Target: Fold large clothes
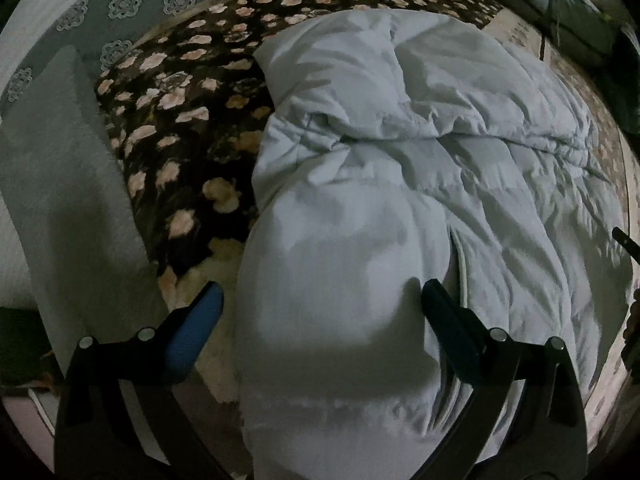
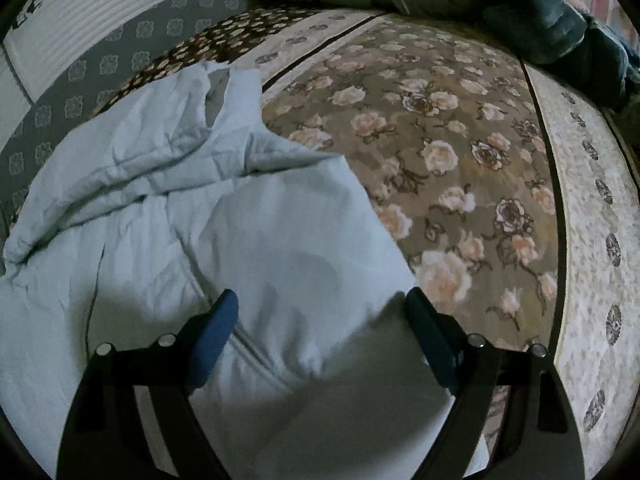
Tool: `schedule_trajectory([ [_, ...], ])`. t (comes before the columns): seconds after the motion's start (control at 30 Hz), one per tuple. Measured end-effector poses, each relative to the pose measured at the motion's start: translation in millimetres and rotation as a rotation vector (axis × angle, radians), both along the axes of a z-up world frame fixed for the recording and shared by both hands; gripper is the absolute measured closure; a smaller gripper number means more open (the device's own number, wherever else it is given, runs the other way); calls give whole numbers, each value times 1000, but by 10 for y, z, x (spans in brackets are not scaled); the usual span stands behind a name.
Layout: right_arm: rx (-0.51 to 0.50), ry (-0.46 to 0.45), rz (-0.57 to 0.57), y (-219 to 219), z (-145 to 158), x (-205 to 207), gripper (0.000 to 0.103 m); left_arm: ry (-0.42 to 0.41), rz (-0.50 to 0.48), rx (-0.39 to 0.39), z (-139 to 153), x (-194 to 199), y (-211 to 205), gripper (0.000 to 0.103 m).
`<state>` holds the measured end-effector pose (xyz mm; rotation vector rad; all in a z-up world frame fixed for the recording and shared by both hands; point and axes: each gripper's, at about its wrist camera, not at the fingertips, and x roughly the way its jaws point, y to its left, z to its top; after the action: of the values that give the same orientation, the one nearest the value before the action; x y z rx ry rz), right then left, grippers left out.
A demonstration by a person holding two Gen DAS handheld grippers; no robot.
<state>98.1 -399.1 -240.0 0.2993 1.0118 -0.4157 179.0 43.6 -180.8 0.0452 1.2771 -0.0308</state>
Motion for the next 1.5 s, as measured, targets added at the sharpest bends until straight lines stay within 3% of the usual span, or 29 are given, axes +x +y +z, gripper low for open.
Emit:
schedule_trajectory([
  [0.2, -44, 9, 6, 135, 34, -232, 17, -6, 16, -19, 31, -244, 67, 4],
  [0.37, -41, -12, -11, 172, 67, -477, 17, -23, 19, -12, 16, -149, -160, 5],
  [0.7, -4, -58, -62, 192, 87, -997, 17, -75, 9, -24, 94, -585, -48, 5],
  [1.07, -62, -28, -43, 176, 241, -1111, 17, -124, -30, -47, 205, -846, 138, 4],
  [1.37, -97, -20, -16, 217, 230, -1128, 17, -114, -110, -197, 70, -1150, 71, 5],
  [1.5, -86, -43, -15, 223, 242, -1181, 17, -102, -146, -267, 6, -1256, -10, 17],
])
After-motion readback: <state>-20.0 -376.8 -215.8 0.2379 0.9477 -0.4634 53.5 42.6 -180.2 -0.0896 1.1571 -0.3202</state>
